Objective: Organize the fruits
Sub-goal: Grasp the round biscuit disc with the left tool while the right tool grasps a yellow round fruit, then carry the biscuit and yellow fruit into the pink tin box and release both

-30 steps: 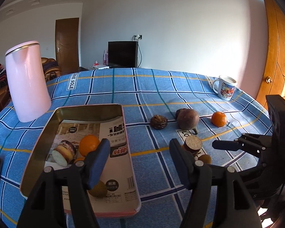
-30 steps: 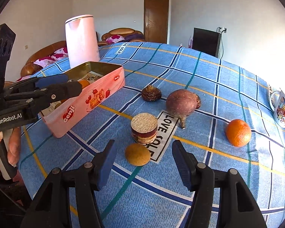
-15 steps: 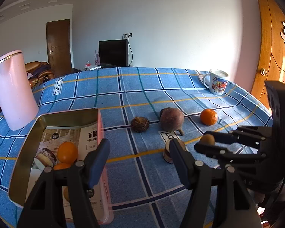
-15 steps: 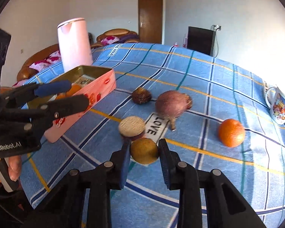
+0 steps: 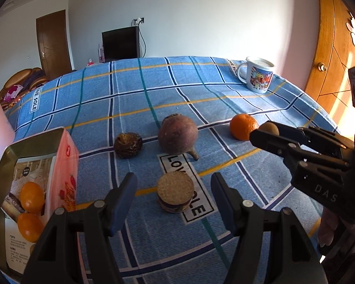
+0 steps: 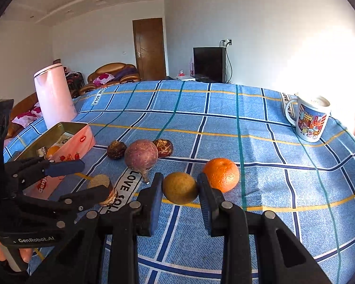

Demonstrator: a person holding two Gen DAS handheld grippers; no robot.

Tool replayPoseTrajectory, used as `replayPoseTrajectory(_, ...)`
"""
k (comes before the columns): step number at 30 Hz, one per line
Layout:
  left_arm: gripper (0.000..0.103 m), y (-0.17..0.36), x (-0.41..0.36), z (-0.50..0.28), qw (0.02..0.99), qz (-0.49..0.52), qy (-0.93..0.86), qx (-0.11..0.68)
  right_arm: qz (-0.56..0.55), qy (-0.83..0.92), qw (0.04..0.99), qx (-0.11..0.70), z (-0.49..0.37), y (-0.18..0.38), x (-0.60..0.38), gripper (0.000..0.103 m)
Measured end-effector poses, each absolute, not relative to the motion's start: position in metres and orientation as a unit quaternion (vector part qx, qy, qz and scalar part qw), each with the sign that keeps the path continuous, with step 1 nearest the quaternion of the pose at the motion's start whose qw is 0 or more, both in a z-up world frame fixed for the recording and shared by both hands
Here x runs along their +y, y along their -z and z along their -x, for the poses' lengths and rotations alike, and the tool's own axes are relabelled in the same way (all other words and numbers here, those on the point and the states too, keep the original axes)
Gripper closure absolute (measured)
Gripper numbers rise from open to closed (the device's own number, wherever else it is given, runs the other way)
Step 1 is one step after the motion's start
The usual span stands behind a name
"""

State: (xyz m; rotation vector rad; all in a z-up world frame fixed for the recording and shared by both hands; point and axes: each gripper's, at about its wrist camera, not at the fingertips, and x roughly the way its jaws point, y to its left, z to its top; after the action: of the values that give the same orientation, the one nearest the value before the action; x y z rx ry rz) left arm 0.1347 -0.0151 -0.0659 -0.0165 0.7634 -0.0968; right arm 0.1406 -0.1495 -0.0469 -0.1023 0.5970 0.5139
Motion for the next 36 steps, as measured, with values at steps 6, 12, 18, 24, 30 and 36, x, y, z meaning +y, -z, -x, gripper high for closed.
replayPoseTrajectory(6,0.055,0.079,-0.021,-0.147,0.911,0.008,0.056,0.408,0.035,-0.255,0.921,0.291,-0.141,0.048,-0.155,0.072)
replayPoseTrajectory(12,0.067,0.079,-0.016,-0.146,0.910,0.026,0.063,0.408,0.031,-0.260,0.921,0.288,-0.140,0.048,-0.157,0.072)
replayPoseTrajectory(18,0.067,0.067,-0.015,-0.133,0.929,0.018,0.052,0.367,0.016,-0.265,0.926,0.267,-0.133,0.043,-0.163,0.072)
replayPoseTrajectory(24,0.067,0.056,-0.006,-0.121,0.944,0.028,0.043,0.325,0.020,-0.273,0.930,0.244,-0.125,0.039,-0.162,0.072)
replayPoseTrajectory(30,0.067,0.047,0.004,-0.109,0.957,0.043,0.020,0.286,0.018,-0.280,0.934,0.220,-0.117,0.035,-0.165,0.072)
replayPoseTrajectory(36,0.067,0.040,0.013,-0.096,0.967,0.058,-0.004,0.247,0.015,-0.285,0.938,0.198,-0.110,0.031,-0.167,0.072)
